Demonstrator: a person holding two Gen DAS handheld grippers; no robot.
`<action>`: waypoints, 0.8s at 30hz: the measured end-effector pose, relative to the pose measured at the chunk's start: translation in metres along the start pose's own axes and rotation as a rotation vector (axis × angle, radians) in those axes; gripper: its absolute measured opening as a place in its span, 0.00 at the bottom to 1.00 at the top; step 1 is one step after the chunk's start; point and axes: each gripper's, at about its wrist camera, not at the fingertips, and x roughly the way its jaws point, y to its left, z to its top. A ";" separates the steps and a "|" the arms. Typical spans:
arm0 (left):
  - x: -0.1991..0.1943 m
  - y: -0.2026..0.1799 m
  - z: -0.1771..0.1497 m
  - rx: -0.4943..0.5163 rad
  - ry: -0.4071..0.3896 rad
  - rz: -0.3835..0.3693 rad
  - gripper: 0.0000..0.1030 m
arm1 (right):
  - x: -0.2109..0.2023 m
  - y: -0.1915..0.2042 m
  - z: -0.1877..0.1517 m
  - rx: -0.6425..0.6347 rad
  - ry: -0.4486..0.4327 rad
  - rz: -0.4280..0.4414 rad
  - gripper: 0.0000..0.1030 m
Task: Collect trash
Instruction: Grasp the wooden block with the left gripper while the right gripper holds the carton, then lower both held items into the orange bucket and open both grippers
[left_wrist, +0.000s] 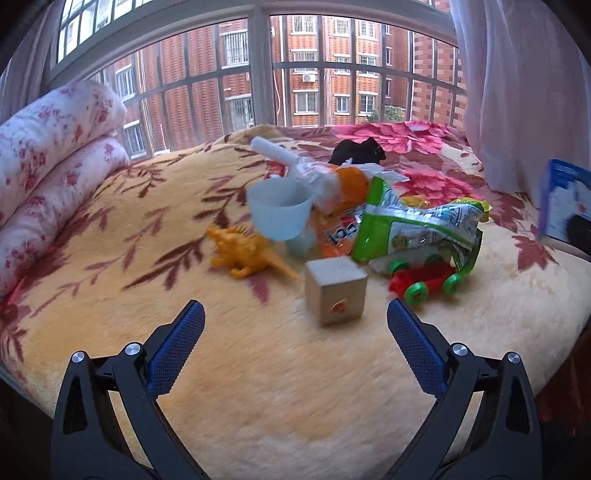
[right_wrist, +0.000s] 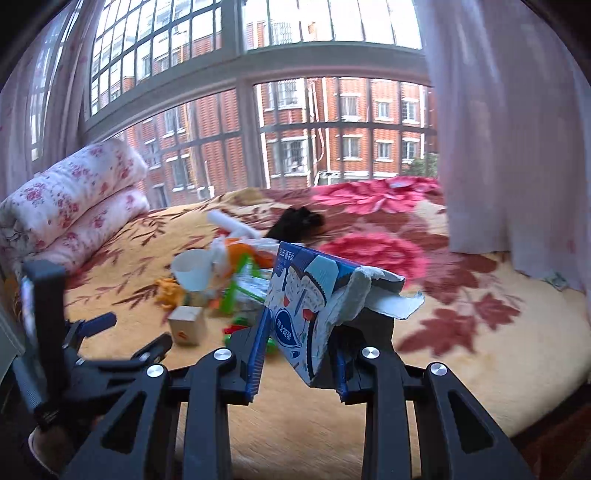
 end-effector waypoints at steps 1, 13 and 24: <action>0.006 -0.008 0.002 0.011 -0.008 0.024 0.94 | -0.002 -0.004 -0.002 0.009 -0.006 0.003 0.30; 0.070 -0.003 0.012 -0.122 0.155 -0.032 0.34 | 0.003 -0.029 -0.024 0.043 -0.013 0.022 0.30; -0.028 0.003 0.007 0.013 -0.072 -0.086 0.33 | -0.010 -0.010 -0.026 0.046 -0.003 0.096 0.30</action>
